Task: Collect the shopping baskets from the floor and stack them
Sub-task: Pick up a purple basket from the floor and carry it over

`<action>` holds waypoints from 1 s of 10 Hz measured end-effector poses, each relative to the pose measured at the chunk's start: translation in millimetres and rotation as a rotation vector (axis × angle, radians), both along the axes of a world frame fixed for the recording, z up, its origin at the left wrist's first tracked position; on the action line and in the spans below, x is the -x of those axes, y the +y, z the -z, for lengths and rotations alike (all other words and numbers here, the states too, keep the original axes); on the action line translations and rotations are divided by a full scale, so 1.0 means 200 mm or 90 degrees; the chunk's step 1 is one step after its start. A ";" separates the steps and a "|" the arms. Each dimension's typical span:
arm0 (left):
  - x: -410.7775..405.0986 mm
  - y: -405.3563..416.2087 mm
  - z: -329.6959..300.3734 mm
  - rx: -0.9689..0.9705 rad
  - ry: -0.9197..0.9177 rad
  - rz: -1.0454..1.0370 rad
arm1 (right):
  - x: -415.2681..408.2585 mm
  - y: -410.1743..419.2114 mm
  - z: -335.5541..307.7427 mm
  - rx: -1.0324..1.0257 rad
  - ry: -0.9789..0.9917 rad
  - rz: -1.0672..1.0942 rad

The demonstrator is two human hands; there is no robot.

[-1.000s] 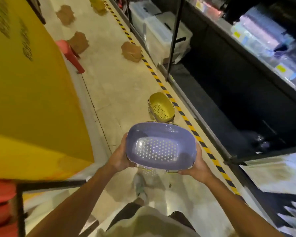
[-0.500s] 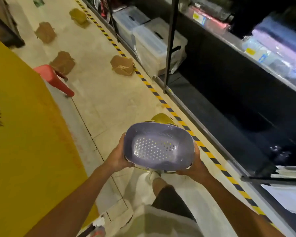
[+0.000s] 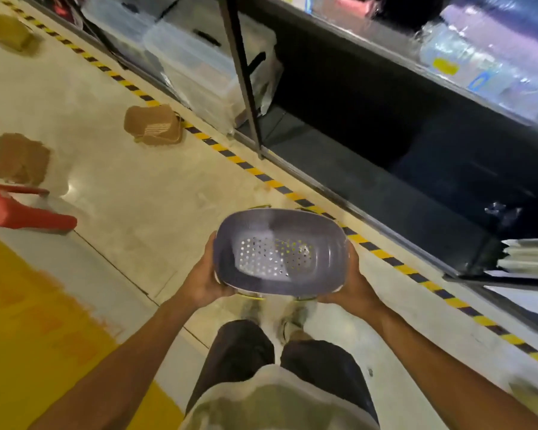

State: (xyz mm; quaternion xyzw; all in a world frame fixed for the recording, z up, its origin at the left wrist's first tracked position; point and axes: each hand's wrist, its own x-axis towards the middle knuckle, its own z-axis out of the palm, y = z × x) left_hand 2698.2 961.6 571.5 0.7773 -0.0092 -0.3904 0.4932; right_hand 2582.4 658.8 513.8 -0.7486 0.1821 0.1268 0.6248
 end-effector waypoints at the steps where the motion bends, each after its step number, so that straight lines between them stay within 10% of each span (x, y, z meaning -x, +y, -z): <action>1: -0.23 -0.01 0.21 -0.036 -0.054 0.132 | -0.01 0.02 0.03 0.076 0.168 0.042; 5: -0.83 -0.18 1.05 0.014 0.019 0.393 | -0.03 0.32 0.80 0.040 0.177 0.292; 10: -0.83 -0.23 1.86 0.006 -0.022 0.396 | -0.10 0.37 1.45 0.060 0.186 0.394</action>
